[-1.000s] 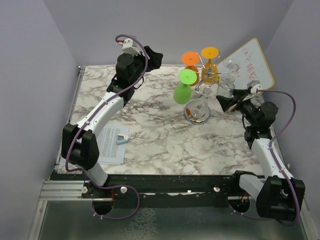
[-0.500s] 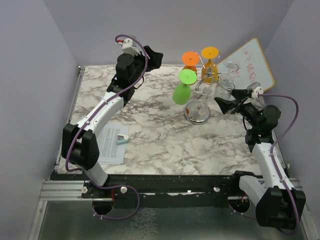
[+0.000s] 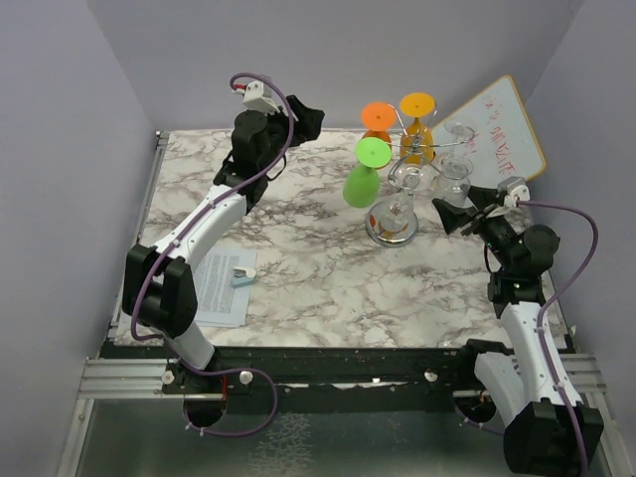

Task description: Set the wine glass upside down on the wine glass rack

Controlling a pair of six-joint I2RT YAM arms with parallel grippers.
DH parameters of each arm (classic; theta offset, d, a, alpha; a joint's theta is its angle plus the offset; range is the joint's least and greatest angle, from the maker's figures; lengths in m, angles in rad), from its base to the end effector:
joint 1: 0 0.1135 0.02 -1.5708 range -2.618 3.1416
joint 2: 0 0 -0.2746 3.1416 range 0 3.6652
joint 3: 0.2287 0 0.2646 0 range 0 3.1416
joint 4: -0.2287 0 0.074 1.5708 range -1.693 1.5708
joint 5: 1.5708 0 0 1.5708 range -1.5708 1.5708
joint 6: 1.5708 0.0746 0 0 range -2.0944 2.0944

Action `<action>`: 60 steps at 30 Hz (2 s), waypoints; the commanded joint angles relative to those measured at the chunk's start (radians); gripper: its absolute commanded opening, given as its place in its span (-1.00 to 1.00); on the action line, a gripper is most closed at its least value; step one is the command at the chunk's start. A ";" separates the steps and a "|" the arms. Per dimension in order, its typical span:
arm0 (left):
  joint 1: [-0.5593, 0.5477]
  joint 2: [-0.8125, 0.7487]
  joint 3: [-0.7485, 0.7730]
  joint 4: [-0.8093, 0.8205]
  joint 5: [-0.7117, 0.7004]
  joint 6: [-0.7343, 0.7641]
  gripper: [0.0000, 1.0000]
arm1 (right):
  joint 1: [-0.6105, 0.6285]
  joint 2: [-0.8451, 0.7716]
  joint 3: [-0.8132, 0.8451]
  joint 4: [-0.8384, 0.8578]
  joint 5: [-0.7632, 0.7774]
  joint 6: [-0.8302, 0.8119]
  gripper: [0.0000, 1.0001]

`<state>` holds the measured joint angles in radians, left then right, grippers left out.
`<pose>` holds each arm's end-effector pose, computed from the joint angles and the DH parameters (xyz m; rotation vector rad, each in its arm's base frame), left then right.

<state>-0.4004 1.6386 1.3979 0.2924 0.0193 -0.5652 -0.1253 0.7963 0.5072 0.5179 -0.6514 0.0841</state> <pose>0.4153 -0.1773 0.3920 -0.1134 1.5671 -0.7815 0.2258 0.0171 0.3240 -0.4107 1.3396 0.4019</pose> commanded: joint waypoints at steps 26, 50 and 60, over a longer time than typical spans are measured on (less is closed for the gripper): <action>0.006 -0.104 -0.049 -0.149 -0.007 0.044 0.75 | 0.003 0.011 0.092 -0.246 0.117 0.009 1.00; 0.006 -0.483 -0.172 -0.759 -0.119 0.090 0.98 | 0.002 -0.310 0.578 -1.407 0.926 0.320 1.00; 0.006 -0.836 -0.168 -1.025 -0.292 0.147 0.98 | 0.002 -0.306 0.842 -1.768 1.077 0.387 1.00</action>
<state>-0.4004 0.9195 1.2270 -0.5770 -0.1509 -0.4732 -0.1215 0.4946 1.2816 -1.0580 0.3317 0.4503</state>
